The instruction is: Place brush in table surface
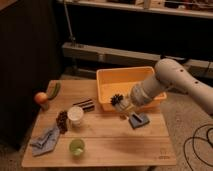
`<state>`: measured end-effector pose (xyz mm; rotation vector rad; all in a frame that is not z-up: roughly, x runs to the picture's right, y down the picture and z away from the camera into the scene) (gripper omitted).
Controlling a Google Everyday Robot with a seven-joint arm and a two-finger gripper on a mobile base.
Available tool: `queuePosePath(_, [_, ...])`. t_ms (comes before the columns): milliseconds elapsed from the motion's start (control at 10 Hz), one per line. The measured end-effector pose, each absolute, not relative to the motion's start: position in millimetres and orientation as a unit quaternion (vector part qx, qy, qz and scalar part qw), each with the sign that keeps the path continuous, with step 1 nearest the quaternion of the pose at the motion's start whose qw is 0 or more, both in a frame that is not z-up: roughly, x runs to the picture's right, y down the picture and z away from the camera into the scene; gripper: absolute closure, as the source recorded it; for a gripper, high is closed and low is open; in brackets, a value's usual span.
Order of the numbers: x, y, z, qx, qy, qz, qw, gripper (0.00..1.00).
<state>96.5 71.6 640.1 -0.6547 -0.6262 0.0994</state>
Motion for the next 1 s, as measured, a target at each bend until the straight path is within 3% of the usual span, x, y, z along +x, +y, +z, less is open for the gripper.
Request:
queuePosePath(700, [128, 31, 572, -0.286, -0.303, 0.049, 0.908, 1.0])
queuePosePath(1000, [112, 41, 573, -0.298, -0.307, 0.042, 0.903, 1.0])
